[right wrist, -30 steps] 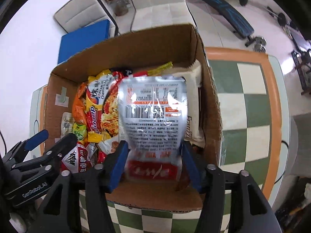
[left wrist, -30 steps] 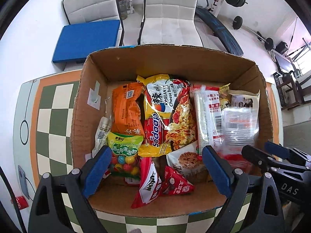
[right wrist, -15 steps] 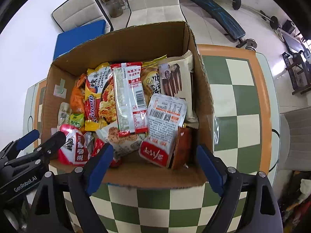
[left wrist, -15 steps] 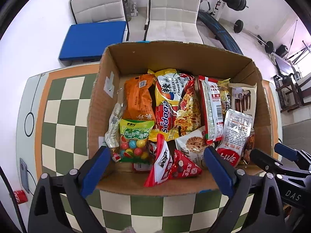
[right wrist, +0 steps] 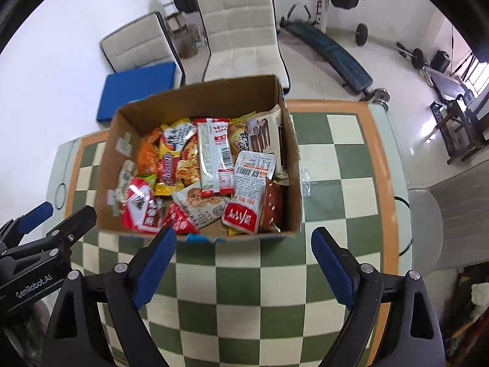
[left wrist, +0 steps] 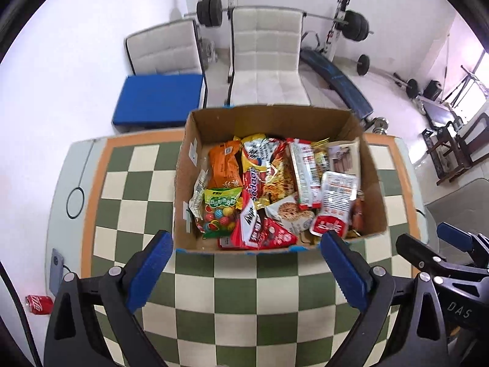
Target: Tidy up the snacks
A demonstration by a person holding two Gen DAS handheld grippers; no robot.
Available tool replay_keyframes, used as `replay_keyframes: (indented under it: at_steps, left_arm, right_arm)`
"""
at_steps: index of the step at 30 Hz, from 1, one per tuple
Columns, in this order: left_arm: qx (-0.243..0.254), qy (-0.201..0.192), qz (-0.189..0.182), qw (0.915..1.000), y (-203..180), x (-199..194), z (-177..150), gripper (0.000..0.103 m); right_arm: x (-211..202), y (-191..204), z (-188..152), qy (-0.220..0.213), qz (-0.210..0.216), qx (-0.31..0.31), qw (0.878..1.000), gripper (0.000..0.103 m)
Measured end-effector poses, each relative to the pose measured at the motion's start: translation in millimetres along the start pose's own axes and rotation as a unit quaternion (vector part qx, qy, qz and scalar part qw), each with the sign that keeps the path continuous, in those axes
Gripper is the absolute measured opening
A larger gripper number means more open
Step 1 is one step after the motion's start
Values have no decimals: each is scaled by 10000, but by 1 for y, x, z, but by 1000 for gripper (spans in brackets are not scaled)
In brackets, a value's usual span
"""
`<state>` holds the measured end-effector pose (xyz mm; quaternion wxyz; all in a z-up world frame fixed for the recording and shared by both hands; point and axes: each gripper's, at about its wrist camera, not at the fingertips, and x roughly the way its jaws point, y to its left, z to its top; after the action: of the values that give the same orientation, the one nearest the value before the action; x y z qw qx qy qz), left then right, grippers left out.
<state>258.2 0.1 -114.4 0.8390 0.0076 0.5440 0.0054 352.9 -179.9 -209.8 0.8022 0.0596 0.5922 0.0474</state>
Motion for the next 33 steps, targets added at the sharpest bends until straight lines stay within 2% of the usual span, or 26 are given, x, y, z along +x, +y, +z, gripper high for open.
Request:
replay_keyframes:
  at_steps: [10,16,23,33]
  left_arm:
    - [4,-449,34,9990,-11,-90,-47,99]
    - [-11,-695,37,9976,-14,-138,-72,99]
    - [0,-795,1,9968,-10,-170,-87,99]
    - [-72,-1044,-108,9944,-6,-196,-93,99]
  right_arm:
    - [-100,-2,-66,-794,-44,-54,9968,93]
    - [-152,-2,-104,-1071,-28,-89,9942,93]
    - [-202,0,-130,-1411,-112,-138,9898,94]
    - [-253,9,-144,-1875,-251,-230,9817,95]
